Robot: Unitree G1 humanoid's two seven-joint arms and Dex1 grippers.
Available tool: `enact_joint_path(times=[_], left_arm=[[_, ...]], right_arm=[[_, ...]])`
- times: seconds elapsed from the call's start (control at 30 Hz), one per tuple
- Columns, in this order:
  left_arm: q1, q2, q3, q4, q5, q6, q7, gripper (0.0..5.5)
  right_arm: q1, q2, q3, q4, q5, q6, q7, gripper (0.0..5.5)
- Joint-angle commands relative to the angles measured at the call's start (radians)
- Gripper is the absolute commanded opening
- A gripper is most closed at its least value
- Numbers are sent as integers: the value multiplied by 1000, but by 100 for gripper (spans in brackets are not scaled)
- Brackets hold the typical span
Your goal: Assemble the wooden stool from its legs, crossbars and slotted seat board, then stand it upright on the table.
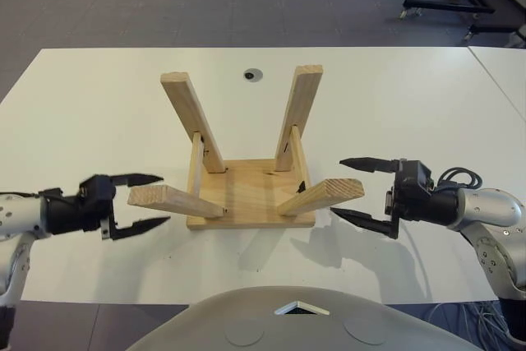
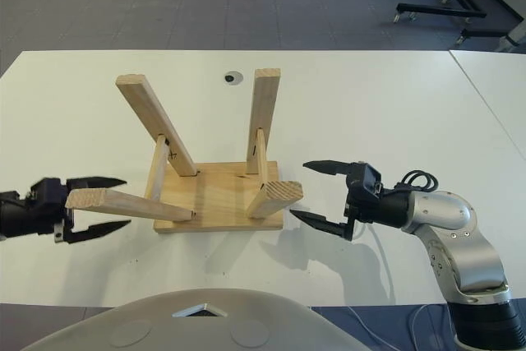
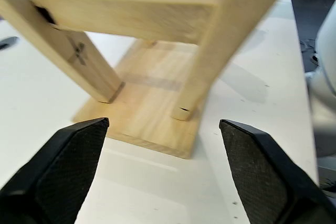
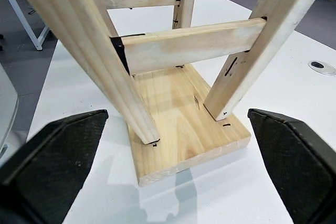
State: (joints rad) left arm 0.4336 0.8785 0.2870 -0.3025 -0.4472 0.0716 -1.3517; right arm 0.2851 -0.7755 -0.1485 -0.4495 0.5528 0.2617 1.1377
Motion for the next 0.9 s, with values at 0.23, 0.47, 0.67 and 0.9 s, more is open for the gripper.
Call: enact_joint_path(times=[0.23, 0.47, 0.67, 0.9], left_arm=[[24, -13, -40, -120, -17, 92, 91, 388], [86, -32, -56, -113, 24, 35, 106, 388], [80, -63, -31, -74, 2, -33, 98, 388], [154, -102, 11, -43, -35, -145, 54, 388]], right_arm=[[-43, -15, 132, 7, -93, -30, 24, 492], [-120, 33, 211, 60, -89, -23, 14, 492], [-154, 76, 255, 129, -101, -51, 28, 470], [-208, 100, 296, 213, -114, -62, 59, 397]])
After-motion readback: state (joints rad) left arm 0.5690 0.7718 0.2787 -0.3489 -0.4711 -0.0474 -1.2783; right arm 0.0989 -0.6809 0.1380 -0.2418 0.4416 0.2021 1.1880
